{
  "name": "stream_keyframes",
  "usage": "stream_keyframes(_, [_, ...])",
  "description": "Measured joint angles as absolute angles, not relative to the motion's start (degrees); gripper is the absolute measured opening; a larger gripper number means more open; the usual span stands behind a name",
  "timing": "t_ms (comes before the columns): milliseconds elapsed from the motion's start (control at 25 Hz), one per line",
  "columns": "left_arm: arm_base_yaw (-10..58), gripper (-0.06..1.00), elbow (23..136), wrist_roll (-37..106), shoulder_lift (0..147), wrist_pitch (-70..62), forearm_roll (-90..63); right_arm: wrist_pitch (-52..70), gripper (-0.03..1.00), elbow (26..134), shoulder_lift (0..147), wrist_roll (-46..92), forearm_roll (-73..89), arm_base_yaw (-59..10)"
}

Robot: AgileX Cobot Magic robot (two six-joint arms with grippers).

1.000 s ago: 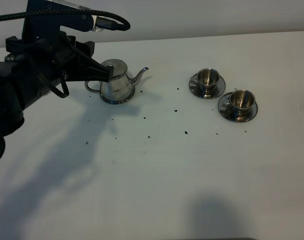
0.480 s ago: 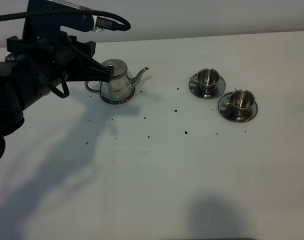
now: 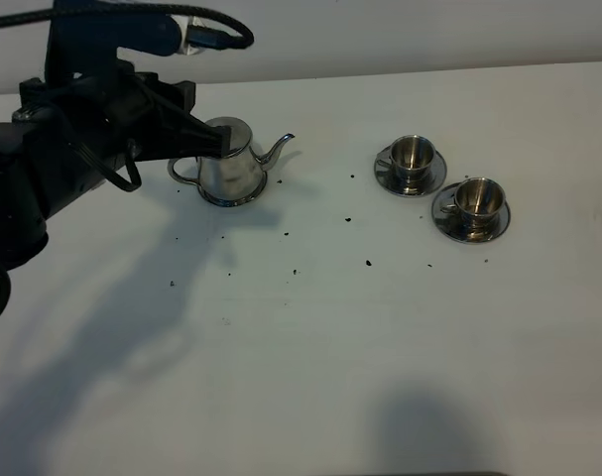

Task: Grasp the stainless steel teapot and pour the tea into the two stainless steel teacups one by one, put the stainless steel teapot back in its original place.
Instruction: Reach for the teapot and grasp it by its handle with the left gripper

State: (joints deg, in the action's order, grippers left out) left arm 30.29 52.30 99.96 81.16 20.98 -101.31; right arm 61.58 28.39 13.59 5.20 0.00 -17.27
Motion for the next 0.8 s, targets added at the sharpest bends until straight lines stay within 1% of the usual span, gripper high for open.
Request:
stream_keyframes(200, [30.29,0.37,52.79,96.87,81.34,21.04,-100.23,61.58,0.45,28.39,13.59,5.20,0.00,-9.31])
stream_keyframes(360, [30.29,0.37,56.08,95.68,83.99,20.71,-99.60,61.55,0.45,28.39,13.08,5.20,0.00,-2.64])
stream_keyframes(520, [30.29,0.37,60.24,95.74,88.98,19.02,-99.83,61.36,0.45,28.28,9.18,5.20,0.00,2.56])
stream_keyframes(680, [30.29,0.35,63.35,96.41,92.79,18.54,-101.45,61.30,0.45,28.28,3.87,5.20,0.00,5.44])
stream_keyframes(800, [30.29,0.32,64.60,96.82,93.45,17.19,-101.50,61.30,0.45,28.28,1.32,5.20,0.00,5.61])
